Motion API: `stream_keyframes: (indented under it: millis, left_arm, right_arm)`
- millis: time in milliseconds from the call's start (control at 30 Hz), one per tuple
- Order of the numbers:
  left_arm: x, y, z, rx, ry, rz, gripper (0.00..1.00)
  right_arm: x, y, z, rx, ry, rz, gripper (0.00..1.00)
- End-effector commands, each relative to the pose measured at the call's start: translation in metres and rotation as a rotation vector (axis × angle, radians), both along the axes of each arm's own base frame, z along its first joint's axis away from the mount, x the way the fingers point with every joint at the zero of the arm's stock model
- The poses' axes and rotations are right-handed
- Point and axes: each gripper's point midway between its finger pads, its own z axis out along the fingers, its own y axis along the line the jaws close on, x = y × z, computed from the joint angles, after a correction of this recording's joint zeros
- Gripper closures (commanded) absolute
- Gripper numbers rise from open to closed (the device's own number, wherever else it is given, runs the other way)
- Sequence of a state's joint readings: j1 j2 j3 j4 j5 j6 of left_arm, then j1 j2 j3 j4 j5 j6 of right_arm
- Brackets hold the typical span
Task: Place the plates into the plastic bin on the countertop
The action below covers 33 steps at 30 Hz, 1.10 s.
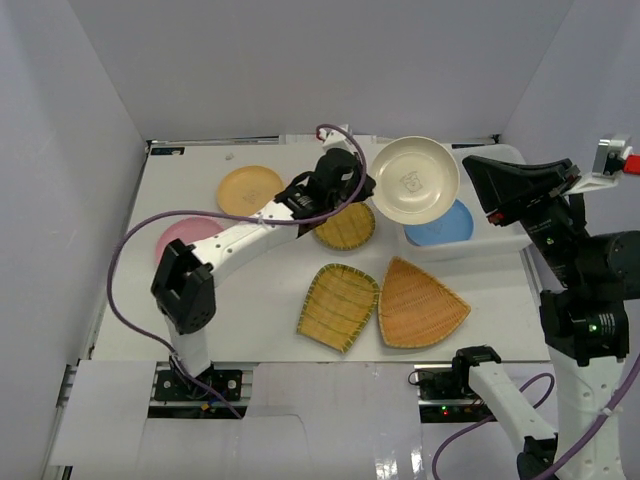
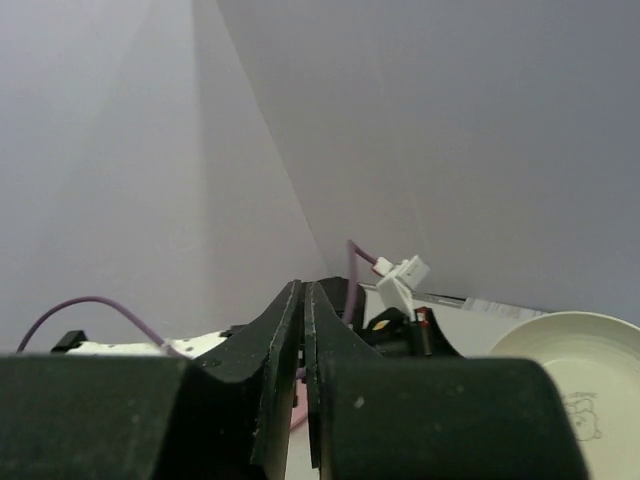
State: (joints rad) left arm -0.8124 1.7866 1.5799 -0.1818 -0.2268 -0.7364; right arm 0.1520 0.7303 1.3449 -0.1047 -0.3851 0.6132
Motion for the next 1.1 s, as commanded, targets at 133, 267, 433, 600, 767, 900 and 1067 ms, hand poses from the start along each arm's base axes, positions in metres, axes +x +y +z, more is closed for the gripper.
stream_keyframes:
  millis: [133, 267, 433, 600, 767, 900, 1067]
  left_arm:
    - [0.029, -0.084, 0.008, -0.027, -0.080, -0.068, 1.00]
    - [0.033, -0.132, -0.011, 0.003, -0.077, -0.116, 1.00]
    - [0.041, -0.152, -0.039, 0.002, -0.055, -0.111, 1.00]
    - [0.041, -0.151, -0.062, 0.025, -0.021, -0.103, 0.76]
    - [0.047, -0.146, -0.062, 0.036, -0.038, -0.092, 0.36]
    - [0.059, -0.128, -0.038, -0.009, -0.050, -0.085, 0.21]
    - [0.075, -0.071, -0.005, -0.014, -0.078, -0.017, 0.20]
  right_arm:
    - [0.002, -0.001, -0.024, -0.028, 0.054, -0.014, 0.89]
    - [-0.003, -0.005, -0.034, -0.027, 0.063, -0.034, 0.88]
    - [-0.002, -0.009, -0.047, -0.039, 0.079, -0.065, 0.88]
    - [0.001, -0.014, -0.068, -0.049, 0.113, -0.101, 0.87]
    - [0.007, -0.017, -0.079, -0.059, 0.131, -0.123, 0.87]
    - [0.011, -0.020, -0.084, -0.072, 0.139, -0.147, 0.86]
    - [0.016, -0.016, -0.095, -0.085, 0.154, -0.136, 0.85]
